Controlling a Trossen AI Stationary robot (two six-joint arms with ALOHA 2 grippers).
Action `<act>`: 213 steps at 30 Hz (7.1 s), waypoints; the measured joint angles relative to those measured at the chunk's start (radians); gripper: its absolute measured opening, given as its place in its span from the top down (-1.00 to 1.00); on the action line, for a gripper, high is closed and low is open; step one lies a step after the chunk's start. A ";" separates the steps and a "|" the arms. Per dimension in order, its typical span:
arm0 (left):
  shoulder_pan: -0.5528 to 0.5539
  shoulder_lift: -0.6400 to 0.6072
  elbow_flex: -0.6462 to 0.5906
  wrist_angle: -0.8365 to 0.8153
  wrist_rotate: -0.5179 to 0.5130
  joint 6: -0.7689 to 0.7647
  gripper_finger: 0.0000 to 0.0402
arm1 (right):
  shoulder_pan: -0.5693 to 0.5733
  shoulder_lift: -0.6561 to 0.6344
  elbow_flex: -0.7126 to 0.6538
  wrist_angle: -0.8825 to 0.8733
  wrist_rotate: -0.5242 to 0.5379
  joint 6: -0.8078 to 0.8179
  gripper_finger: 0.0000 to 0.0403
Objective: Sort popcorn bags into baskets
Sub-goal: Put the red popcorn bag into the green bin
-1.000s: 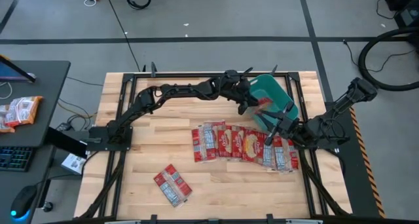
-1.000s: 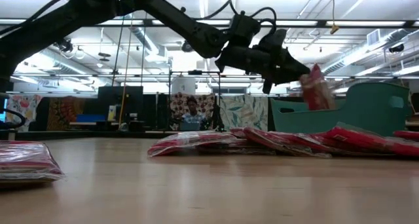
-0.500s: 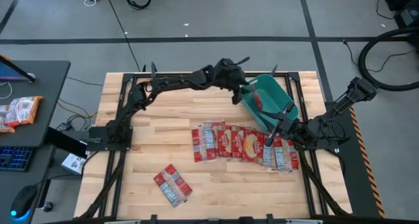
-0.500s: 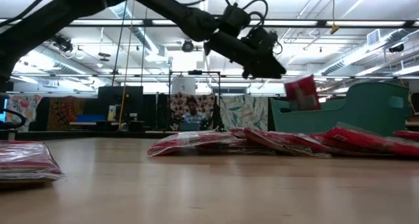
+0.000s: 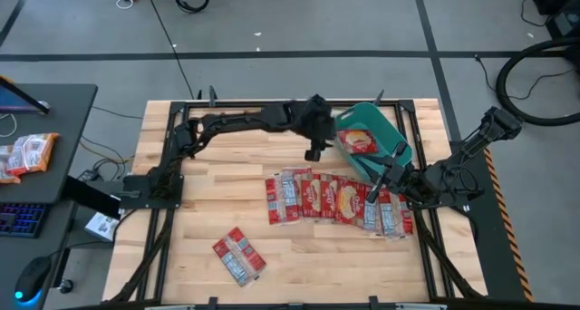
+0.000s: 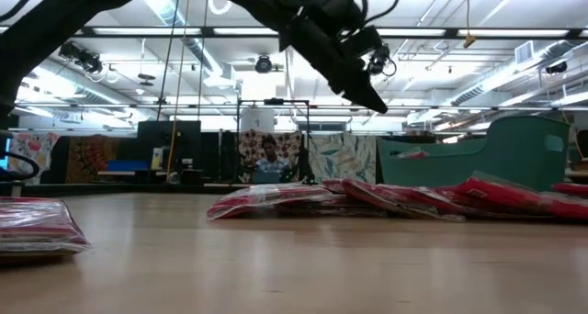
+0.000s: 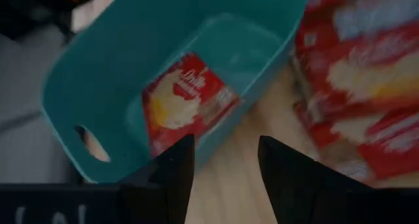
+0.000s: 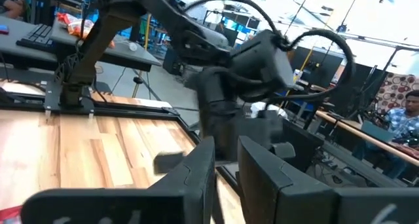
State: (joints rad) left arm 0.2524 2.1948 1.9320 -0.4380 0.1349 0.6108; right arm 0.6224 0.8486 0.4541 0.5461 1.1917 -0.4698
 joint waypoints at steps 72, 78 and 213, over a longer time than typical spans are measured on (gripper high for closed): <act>-0.465 -0.455 -0.619 -0.287 -0.322 -0.578 0.44 | -1.077 0.481 0.485 -1.329 -1.002 0.683 0.90; -0.464 -0.392 -0.619 -0.255 -0.330 -0.602 0.31 | -0.990 0.328 0.468 -1.260 -0.908 0.710 0.93; -0.152 0.194 -0.139 0.842 -0.483 -0.068 0.85 | -0.133 0.080 0.415 -1.033 -0.275 0.833 0.94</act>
State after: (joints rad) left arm 0.1007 2.3887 1.7931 0.4042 -0.3478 0.5427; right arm 0.4896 0.9291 0.8692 -0.4865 0.9169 0.3634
